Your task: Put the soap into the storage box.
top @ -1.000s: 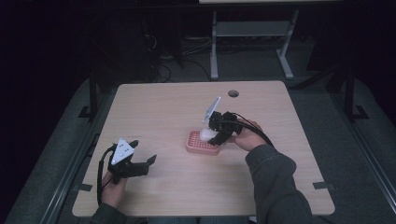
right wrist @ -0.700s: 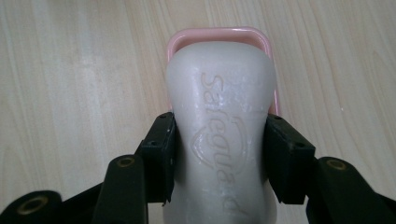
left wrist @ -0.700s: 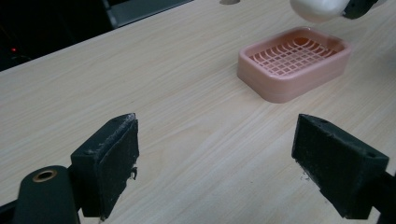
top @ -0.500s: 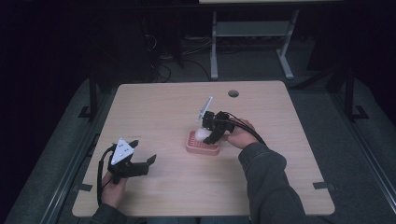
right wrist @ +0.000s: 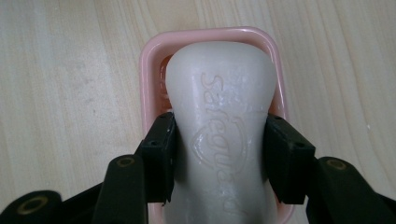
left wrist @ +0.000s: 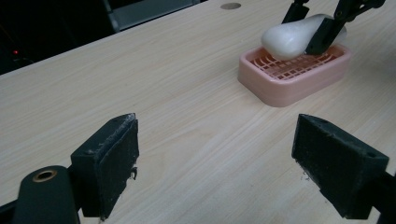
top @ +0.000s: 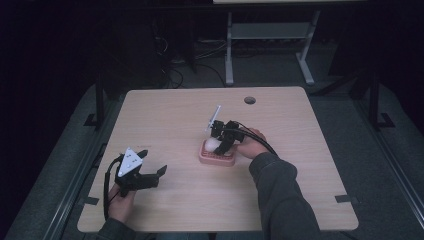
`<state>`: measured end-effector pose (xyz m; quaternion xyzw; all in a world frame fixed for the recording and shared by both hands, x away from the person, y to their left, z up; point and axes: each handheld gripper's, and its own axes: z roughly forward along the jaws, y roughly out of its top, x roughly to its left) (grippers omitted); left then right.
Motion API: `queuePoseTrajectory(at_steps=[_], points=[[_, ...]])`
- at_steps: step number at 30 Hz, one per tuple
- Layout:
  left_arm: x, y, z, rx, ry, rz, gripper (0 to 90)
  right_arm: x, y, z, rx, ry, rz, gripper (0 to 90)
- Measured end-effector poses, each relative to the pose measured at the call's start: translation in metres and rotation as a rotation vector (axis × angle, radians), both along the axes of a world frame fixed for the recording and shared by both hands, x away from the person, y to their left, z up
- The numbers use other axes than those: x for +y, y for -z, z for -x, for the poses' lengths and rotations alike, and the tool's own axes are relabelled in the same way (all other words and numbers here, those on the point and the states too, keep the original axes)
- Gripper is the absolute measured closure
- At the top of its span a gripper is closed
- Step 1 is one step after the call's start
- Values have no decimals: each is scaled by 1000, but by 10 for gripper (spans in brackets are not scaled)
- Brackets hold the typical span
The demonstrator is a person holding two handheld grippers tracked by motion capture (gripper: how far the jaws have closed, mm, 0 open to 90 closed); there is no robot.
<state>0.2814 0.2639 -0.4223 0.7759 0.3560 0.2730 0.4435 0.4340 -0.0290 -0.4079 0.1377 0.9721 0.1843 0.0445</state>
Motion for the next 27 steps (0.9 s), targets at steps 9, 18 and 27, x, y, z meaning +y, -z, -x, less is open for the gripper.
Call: queuePoseTrajectory(at_steps=[9, 18, 27], points=[[1, 0, 0, -2, -2, 5, 146, 6, 7, -4, 19, -1, 10, 489], [1, -1, 0, -3, -4, 5, 146, 7, 12, -6, 27, -5, 20, 489], [3, -1, 0, -2, -8, 8, 146, 8, 16, -7, 34, 1, 33, 488]])
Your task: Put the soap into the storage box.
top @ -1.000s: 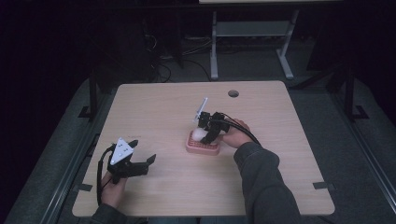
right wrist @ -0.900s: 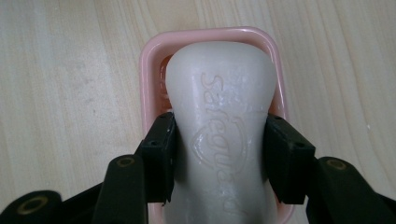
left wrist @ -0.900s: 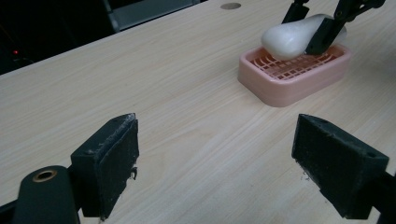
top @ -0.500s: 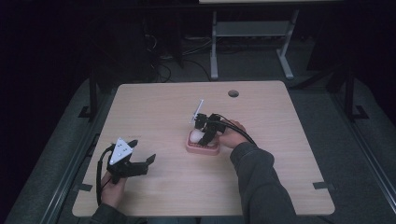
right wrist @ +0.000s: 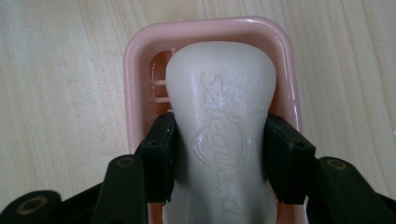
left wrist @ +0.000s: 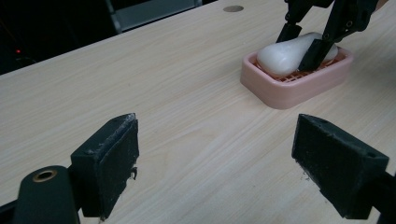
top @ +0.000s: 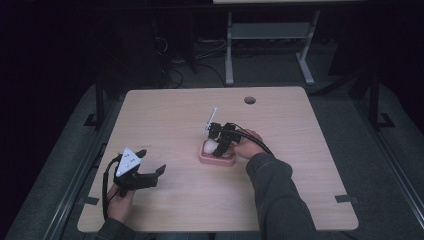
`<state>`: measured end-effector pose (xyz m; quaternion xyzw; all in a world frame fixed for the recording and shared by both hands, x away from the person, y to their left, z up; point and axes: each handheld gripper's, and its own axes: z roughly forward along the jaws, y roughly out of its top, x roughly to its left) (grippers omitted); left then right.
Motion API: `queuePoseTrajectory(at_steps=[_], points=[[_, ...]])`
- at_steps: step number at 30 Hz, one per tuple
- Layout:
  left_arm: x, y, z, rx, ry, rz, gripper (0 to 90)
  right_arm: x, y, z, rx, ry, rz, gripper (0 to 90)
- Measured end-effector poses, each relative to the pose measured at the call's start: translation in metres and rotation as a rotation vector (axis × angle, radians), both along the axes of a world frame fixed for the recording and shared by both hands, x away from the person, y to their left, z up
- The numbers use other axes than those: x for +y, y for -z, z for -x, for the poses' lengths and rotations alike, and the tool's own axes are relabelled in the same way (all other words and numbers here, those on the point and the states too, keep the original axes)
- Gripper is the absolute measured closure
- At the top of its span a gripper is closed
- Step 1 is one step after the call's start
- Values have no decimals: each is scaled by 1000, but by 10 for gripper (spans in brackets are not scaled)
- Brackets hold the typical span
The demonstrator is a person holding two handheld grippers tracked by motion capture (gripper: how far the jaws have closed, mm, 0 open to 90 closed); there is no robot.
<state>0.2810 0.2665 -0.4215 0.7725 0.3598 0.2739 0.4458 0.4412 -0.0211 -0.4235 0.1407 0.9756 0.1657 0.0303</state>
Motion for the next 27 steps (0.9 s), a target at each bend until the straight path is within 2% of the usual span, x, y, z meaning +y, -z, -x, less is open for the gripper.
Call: queuePoseTrajectory(at_steps=[9, 16, 27], points=[[1, -1, 0, -3, -2, 5, 146, -1, 0, -1, -11, 16, 0, 476], [1, -1, 0, -3, -3, 5, 146, -4, -5, 1, -4, 20, -30, 433], [1, -1, 0, -3, -3, 2, 146, -7, -8, 2, -8, 24, -36, 428]])
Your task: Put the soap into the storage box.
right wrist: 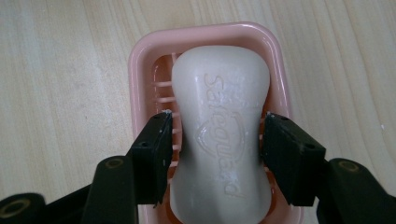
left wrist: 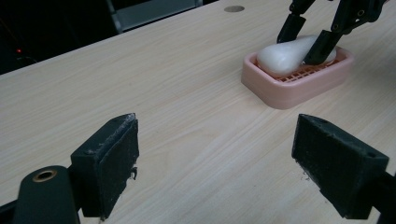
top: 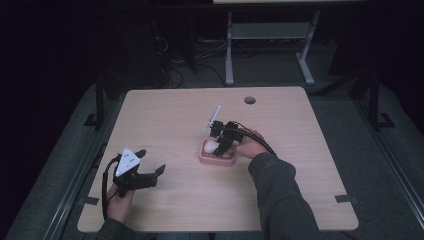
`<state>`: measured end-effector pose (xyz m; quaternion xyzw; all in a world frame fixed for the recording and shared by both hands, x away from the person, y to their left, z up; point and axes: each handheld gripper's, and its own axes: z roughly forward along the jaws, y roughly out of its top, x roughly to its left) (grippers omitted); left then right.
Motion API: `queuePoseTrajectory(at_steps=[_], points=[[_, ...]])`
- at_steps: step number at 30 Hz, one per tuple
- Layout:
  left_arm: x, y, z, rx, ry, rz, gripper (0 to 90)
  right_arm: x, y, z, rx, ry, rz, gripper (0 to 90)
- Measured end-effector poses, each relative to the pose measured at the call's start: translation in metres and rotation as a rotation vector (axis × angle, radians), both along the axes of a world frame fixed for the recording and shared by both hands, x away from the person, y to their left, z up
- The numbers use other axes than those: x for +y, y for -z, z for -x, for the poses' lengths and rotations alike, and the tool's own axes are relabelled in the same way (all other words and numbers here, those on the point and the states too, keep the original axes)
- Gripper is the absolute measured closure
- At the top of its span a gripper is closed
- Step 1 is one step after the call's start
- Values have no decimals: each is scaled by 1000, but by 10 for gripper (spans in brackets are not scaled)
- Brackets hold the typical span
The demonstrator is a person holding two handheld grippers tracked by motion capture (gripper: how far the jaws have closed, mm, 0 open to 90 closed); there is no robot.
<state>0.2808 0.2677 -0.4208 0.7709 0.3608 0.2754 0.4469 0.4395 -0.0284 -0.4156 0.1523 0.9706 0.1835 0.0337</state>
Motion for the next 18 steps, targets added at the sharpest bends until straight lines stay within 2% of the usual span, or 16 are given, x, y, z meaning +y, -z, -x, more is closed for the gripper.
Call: queuePoseTrajectory(at_steps=[8, 12, 18], points=[[-1, 0, 0, -2, 0, 4, 146, -1, -6, 4, -9, -5, -30, 402], [0, 0, 0, 0, -1, 3, 146, -8, -12, 5, -2, 7, -68, 387], [-1, 1, 0, 2, -1, 6, 146, -24, -20, 9, -4, 33, -94, 373]])
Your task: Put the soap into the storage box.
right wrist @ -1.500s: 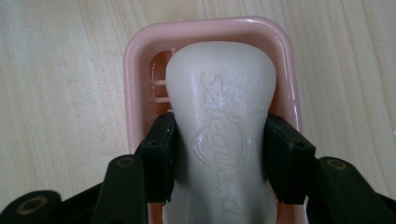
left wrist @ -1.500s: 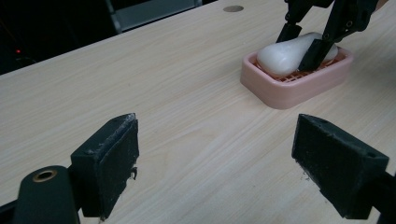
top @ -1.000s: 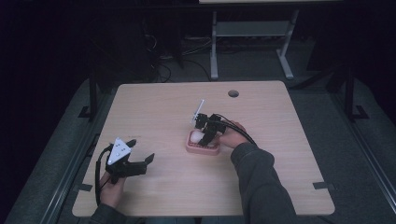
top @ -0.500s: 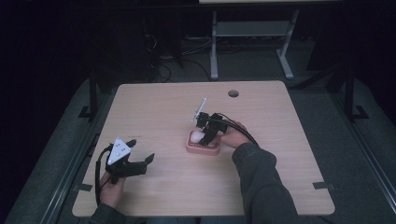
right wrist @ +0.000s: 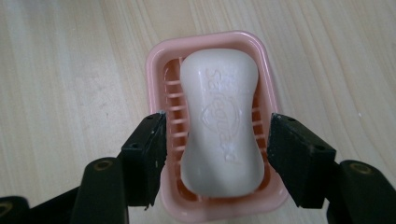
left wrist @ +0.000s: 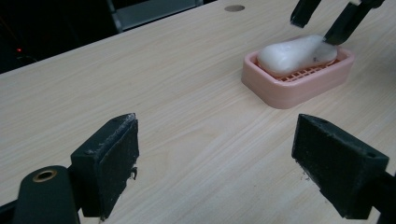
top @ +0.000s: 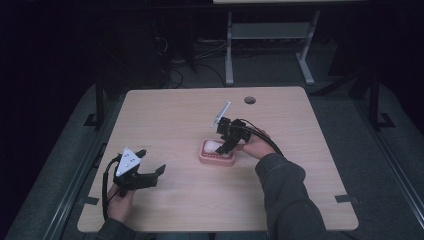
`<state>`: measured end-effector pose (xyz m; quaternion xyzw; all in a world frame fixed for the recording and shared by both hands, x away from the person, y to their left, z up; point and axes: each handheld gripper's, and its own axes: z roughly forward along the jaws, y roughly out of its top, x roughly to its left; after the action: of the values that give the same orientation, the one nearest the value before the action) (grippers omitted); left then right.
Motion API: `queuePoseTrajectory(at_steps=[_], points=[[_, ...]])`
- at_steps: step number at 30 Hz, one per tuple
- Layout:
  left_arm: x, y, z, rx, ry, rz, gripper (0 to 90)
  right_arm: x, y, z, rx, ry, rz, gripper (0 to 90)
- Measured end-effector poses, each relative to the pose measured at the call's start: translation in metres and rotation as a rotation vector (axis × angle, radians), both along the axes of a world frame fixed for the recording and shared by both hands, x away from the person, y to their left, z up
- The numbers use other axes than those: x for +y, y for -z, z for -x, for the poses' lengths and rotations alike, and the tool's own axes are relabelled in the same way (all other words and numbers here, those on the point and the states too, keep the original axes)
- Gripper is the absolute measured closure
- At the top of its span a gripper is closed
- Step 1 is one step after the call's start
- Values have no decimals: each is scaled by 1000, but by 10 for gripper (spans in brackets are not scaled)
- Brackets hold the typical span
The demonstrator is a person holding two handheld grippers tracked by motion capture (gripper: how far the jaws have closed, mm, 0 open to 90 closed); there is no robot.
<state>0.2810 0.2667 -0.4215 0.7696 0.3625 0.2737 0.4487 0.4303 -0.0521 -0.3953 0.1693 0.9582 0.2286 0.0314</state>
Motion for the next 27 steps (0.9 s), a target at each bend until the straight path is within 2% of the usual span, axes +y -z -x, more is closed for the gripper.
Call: queuePoseTrajectory(at_steps=[10, 13, 27], points=[[0, 0, 0, 1, -2, -9, 146, -25, -11, 9, -11, 32, -37, 354], [0, 0, 1, -8, -2, -22, 146, -28, -10, 10, -10, 38, -42, 355], [0, -1, 1, -15, -1, -23, 146, -49, -12, 21, -29, 62, -62, 354]])
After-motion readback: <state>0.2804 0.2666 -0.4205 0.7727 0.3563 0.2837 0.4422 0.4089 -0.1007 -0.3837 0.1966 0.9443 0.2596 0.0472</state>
